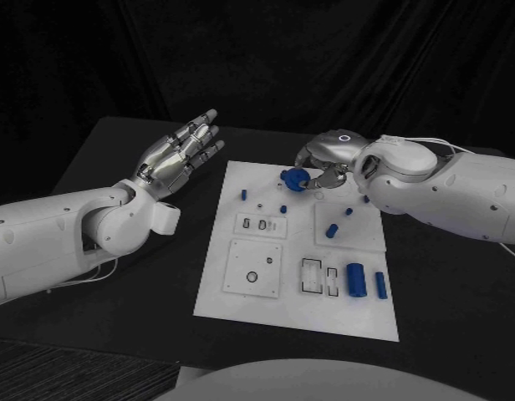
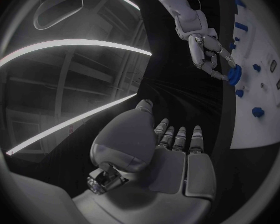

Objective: Assemble the parts on the task board

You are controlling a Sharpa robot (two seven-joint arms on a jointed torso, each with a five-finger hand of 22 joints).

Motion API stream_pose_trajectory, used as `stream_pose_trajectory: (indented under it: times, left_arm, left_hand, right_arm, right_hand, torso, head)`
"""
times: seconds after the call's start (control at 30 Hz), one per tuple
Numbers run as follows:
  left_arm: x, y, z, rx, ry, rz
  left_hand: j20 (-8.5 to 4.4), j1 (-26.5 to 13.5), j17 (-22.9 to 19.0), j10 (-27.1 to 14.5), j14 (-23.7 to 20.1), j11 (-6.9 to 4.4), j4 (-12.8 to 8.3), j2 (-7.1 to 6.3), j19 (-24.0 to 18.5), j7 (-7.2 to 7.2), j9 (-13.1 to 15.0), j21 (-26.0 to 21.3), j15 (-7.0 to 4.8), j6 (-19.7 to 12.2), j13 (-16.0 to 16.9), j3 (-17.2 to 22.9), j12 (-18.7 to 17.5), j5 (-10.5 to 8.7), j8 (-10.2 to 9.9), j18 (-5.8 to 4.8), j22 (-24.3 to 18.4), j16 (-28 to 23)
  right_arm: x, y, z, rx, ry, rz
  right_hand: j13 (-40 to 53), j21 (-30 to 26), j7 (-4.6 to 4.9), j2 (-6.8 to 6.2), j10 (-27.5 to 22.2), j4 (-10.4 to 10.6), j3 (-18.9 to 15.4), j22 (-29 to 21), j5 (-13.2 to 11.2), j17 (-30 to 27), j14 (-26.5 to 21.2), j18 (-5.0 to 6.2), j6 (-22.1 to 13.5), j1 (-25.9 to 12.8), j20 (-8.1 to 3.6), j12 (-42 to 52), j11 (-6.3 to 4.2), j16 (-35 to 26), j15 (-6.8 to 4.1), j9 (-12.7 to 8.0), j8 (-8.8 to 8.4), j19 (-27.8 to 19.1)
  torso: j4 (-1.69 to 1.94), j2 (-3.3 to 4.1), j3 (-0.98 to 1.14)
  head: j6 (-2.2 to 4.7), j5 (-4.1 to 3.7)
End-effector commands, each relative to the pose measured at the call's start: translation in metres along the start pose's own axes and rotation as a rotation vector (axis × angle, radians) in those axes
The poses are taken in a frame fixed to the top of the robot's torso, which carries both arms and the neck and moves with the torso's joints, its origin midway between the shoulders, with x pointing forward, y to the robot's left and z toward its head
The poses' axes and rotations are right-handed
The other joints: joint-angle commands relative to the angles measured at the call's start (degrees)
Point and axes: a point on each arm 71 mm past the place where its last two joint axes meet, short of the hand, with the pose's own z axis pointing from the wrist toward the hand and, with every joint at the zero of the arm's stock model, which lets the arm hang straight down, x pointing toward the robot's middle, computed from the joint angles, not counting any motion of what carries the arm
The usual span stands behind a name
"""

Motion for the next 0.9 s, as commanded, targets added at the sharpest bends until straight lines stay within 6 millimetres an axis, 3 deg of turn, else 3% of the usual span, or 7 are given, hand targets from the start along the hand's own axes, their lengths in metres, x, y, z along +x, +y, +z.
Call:
stream_pose_trajectory:
  times: [0.03,0.7,0.8,0.9]
  left_arm:
    - [0.002,-0.004,0.001,0.047,0.015,-0.01]
    - [0.002,-0.004,0.002,0.046,0.015,-0.009]
    - [0.002,-0.004,0.002,0.046,0.016,-0.01]
    - [0.002,-0.004,0.002,0.045,0.016,-0.01]
  left_hand:
    - [0.6,0.75,-0.08,-0.1,-0.13,0.32,-0.05,-0.02,-0.05,0.14,0.05,-0.2,0.5,0.0,-0.08,0.27,-0.2,0.37,0.24,0.52,-0.07,-0.21]
    - [0.6,0.75,-0.08,-0.1,-0.13,0.32,-0.05,-0.02,-0.05,0.14,0.05,-0.2,0.5,0.0,-0.08,0.27,-0.2,0.37,0.24,0.52,-0.07,-0.21]
    - [0.68,0.78,-0.08,-0.1,-0.13,0.35,-0.04,-0.02,-0.05,0.14,0.05,-0.2,0.58,-0.01,-0.08,0.28,-0.2,0.38,0.24,0.51,-0.07,-0.21]
    - [0.68,0.78,-0.08,-0.1,-0.13,0.35,-0.04,-0.02,-0.05,0.14,0.05,-0.2,0.58,-0.01,-0.08,0.28,-0.2,0.38,0.24,0.51,-0.07,-0.21]
  right_arm:
    - [0.002,0.003,0.005,-0.011,0.033,-0.009]
    - [0.014,0.017,0.024,-0.03,0.075,-0.007]
    - [0.014,0.018,0.025,-0.033,0.074,-0.007]
    - [0.014,0.02,0.025,-0.038,0.07,-0.007]
  right_hand:
    - [15.1,0.24,-0.95,-0.06,6.09,0.2,0.2,12.16,-0.03,15.1,5.95,-0.38,0.57,-0.6,-0.04,0.14,-0.16,0.15,0.06,7.79,3.39,2.64]
    - [15.1,-0.32,-0.25,-0.19,6.09,0.0,0.86,11.88,-0.99,15.1,5.95,-0.21,-1.8,-0.86,0.34,0.14,0.1,0.15,0.44,7.59,2.09,2.27]
    - [15.1,-0.39,-0.11,-0.29,6.09,-0.06,1.07,11.86,-1.04,15.1,5.95,-0.19,-2.67,-0.96,0.4,0.14,0.1,0.15,0.46,7.39,1.44,2.23]
    - [15.1,-0.57,0.16,-0.53,6.09,-0.05,1.51,11.82,-1.22,15.1,5.95,-0.15,-5.08,-1.29,0.52,0.14,0.22,0.15,0.58,6.62,-0.55,2.14]
  torso:
    - [-0.02,0.01,0.0]
    - [-0.02,0.0,0.01]
    - [-0.03,-0.01,0.01]
    - [-0.03,-0.01,0.01]
  head:
    - [0.03,-0.01]
    - [-0.39,0.11]
    - [-0.49,0.1]
    - [-0.49,0.1]
